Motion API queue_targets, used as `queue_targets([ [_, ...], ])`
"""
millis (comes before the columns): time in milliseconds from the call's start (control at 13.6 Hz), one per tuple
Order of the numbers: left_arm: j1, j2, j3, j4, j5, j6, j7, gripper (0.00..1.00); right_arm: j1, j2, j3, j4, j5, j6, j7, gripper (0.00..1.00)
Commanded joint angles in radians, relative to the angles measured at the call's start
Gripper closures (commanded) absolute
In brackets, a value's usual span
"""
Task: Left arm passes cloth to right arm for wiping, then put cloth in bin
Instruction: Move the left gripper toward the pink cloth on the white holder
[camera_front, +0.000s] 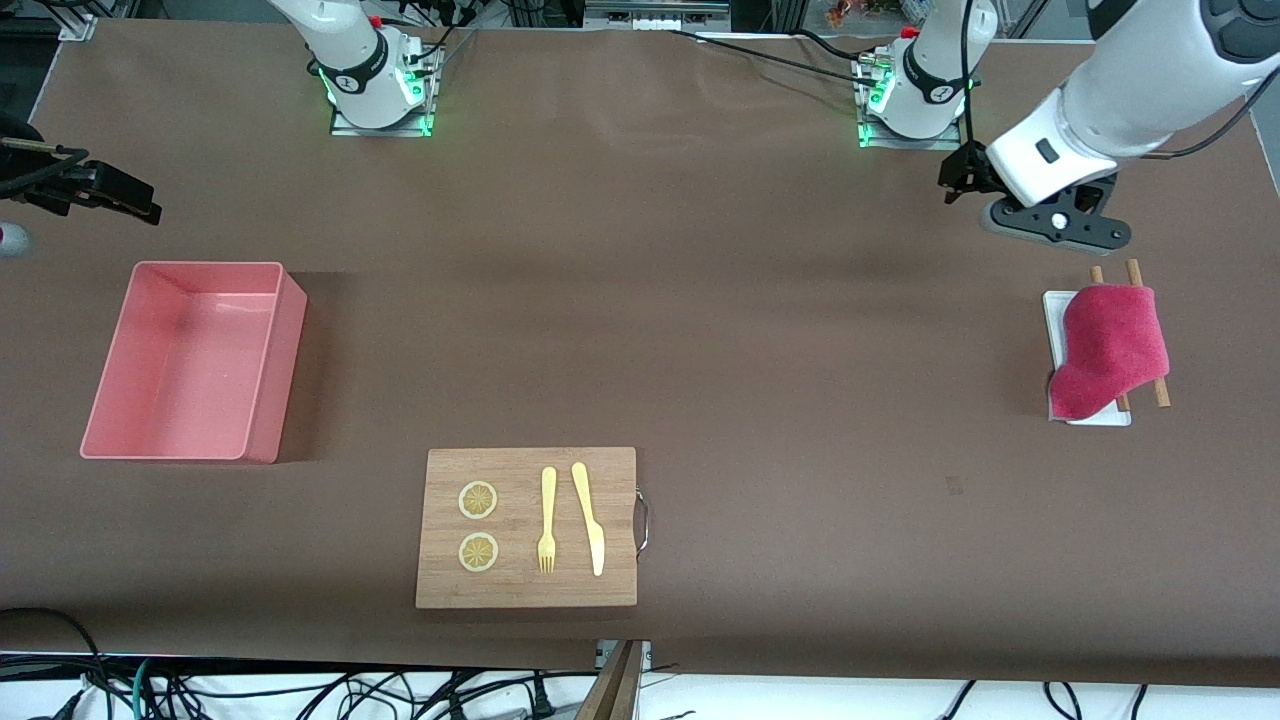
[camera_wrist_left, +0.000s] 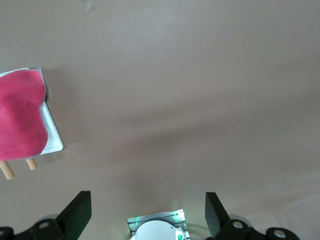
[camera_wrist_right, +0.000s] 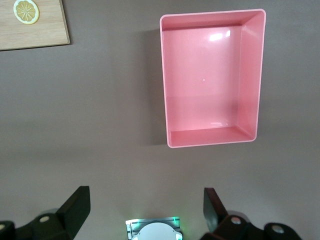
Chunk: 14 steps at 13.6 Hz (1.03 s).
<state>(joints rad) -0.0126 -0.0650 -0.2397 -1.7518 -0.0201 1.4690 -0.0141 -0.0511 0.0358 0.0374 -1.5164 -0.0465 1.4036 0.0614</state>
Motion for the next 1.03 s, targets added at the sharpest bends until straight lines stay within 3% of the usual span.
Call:
queue_targets([
  [0, 0.002, 0.005, -0.004, 0.066, -0.023, -0.103, 0.011, 0.0, 0.001, 0.012, 0.003, 0.025, 0.004, -0.006, 0.012, 0.0],
  [368, 0.002, -0.022, -0.041, 0.058, -0.02, -0.131, -0.007, 0.0, 0.004, 0.012, 0.003, 0.025, 0.004, -0.006, 0.014, 0.0],
  [589, 0.019, 0.049, -0.024, 0.081, -0.008, -0.183, 0.005, 0.0, 0.004, 0.012, 0.001, 0.025, 0.004, -0.006, 0.012, 0.0],
  [736, 0.09, 0.042, 0.009, 0.132, 0.014, -0.233, 0.022, 0.0, 0.005, 0.012, 0.003, 0.025, 0.005, -0.006, 0.012, 0.0],
  [957, 0.236, 0.103, 0.019, 0.169, 0.067, -0.22, 0.234, 0.0, 0.005, 0.012, 0.003, 0.025, 0.004, -0.006, 0.012, 0.0],
])
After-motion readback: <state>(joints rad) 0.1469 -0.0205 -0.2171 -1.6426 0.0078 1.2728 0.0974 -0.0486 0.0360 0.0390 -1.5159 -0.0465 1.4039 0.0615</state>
